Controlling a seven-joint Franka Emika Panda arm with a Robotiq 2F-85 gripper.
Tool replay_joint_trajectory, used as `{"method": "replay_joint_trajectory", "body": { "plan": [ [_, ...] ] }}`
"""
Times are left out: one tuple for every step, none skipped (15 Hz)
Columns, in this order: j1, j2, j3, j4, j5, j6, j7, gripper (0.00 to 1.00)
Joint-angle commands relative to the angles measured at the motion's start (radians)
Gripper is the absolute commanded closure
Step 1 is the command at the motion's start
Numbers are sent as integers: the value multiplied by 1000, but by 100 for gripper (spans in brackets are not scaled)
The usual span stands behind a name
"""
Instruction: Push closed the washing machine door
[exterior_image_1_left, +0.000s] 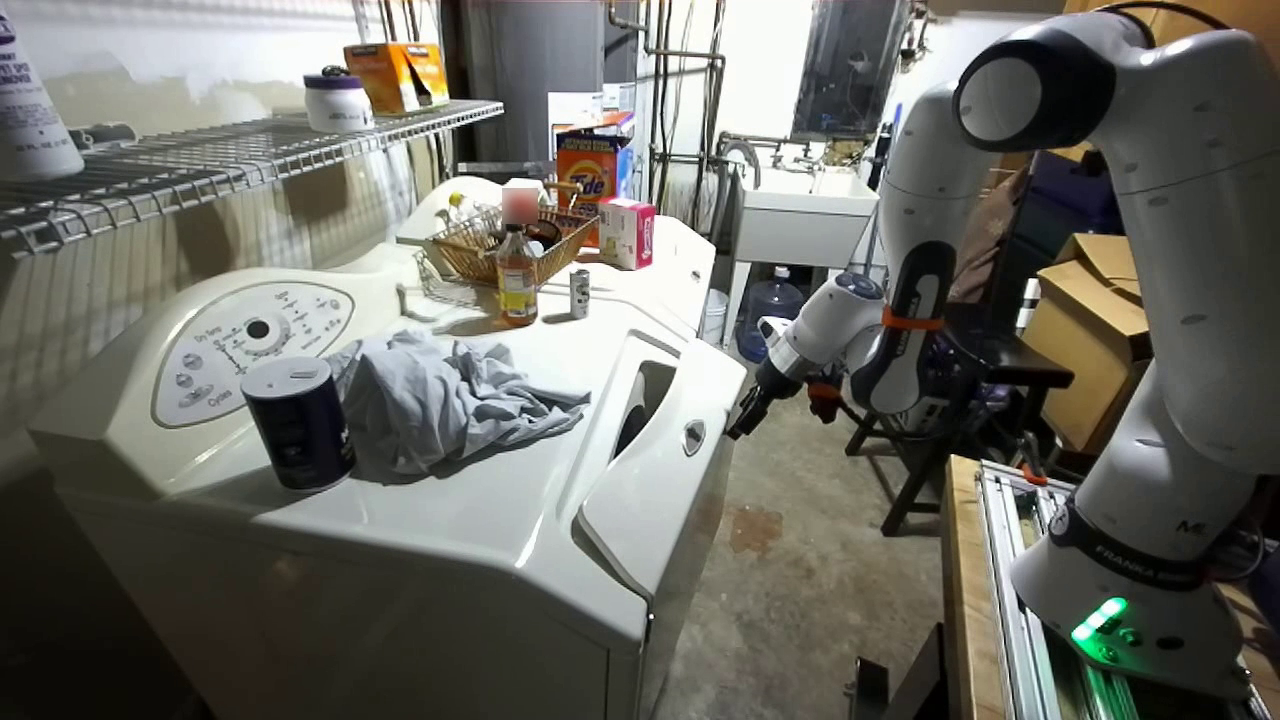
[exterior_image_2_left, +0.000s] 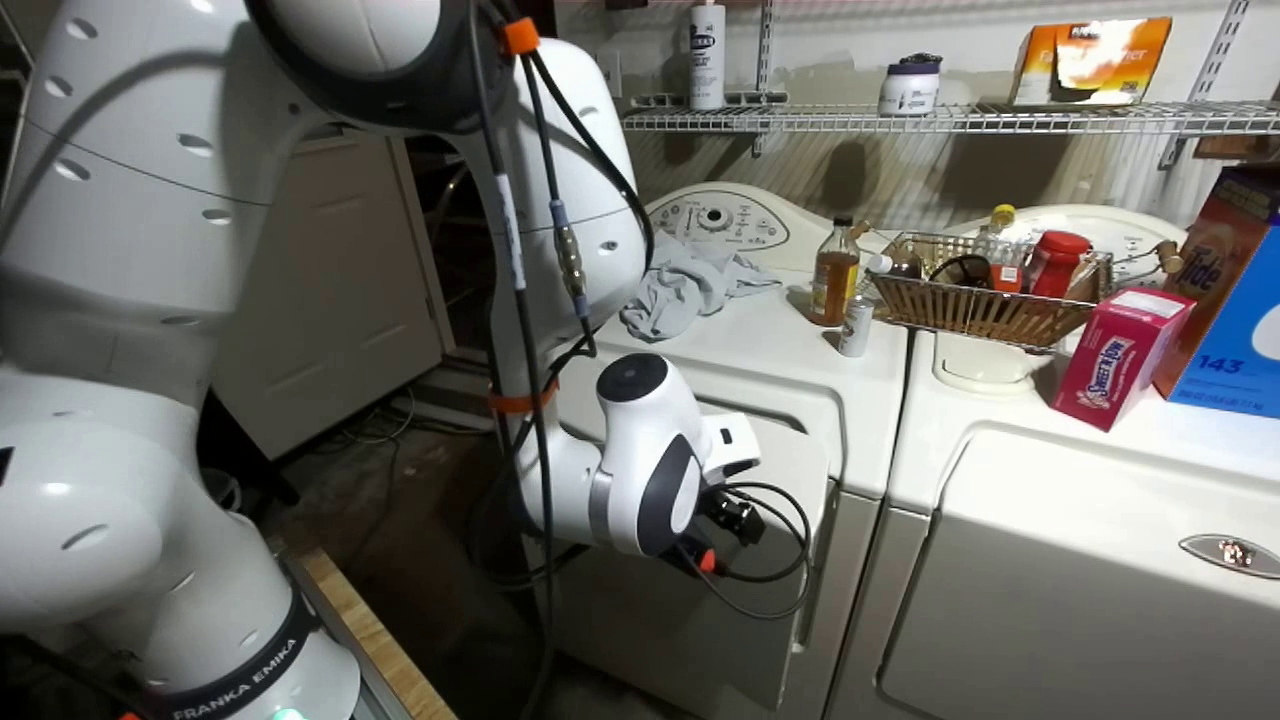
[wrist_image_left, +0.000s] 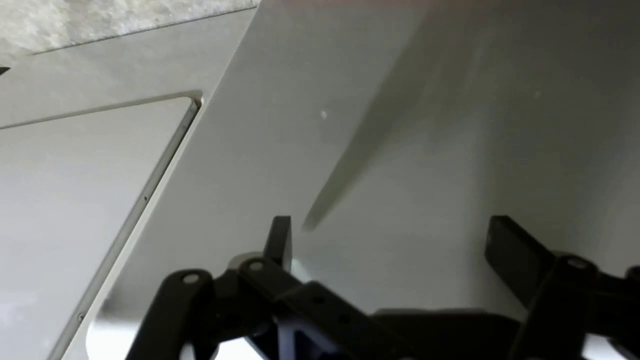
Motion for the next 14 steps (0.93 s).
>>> {"method": "replay_joint_trajectory", "body": {
  "plan": [
    [-169,47,145,74,65,22,-143,0],
    [-203,56,174,90,69,29,-165,0],
    [-190,66,145,121,-1,41,-106,0],
    [-222,76,174,143,-14,49,-108,0],
    [-233,80,181,156,-24,55,-107,0],
    [-242,96,192,186,-29,62,-112,0],
    [-273,106,224,204,-57,60,-93,0],
    [-301,123,256,229,-88,64,-81,0],
    [-335,140,293,254,-126,66,-67,0],
    [-357,154,318,275,-151,61,-63,0],
    [-393,171,357,300,-189,48,-43,0],
    [-416,190,383,326,-219,42,-37,0],
    [-443,210,411,349,-246,36,-24,0],
    [-471,229,440,371,-280,31,-11,0]
  ]
}}
